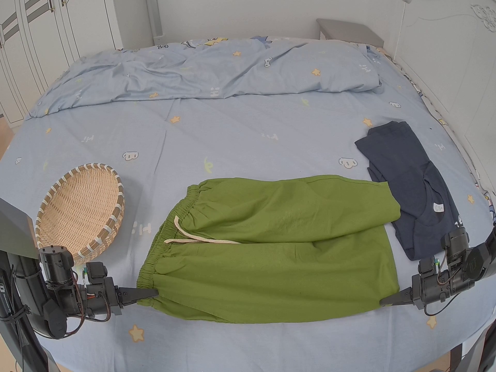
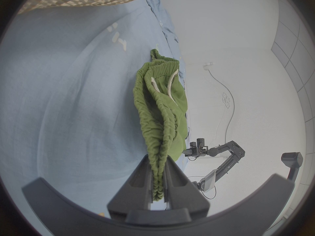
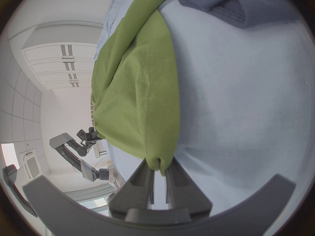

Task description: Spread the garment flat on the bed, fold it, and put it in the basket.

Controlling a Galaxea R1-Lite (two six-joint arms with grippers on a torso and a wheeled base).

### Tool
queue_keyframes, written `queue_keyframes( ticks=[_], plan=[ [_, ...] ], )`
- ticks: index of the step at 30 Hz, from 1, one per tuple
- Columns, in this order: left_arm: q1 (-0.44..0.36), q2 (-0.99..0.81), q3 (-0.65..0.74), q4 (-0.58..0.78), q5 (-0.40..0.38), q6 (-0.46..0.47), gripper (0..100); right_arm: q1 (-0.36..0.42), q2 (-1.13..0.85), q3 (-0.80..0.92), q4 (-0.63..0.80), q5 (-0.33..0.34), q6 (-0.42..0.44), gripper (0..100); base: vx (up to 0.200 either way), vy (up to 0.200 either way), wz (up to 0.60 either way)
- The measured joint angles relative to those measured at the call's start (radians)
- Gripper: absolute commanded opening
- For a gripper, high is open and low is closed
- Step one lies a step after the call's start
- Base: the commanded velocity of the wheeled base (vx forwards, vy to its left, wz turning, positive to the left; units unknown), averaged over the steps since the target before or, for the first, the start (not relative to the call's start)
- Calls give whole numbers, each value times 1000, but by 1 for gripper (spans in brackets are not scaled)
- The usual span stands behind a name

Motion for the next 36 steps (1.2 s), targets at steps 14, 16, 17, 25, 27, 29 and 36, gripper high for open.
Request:
queue_keyframes(
  ticks=[14,16,17,25,27,29,36],
  plan=[
    [16,-90,38,167,1,-4,0,-13,-121,-26,312,-10,-27,0,0,0,0],
    [23,-140,41,273,2,-3,0,-10,-156,-36,363,-15,-34,0,0,0,0],
    [27,-171,43,332,3,0,0,-8,-174,-40,383,-20,-37,0,0,0,0],
    [70,-380,44,756,28,203,0,8,-266,-36,452,-84,-54,0,0,0,0],
    [76,-413,44,833,67,307,0,11,-278,-20,450,-93,-59,0,0,0,0],
    [81,-437,44,906,107,407,0,13,-287,0,438,-102,-63,0,0,0,0],
    [94,-478,43,1092,193,584,0,18,-300,132,310,-135,-71,0,0,0,0]
  ],
)
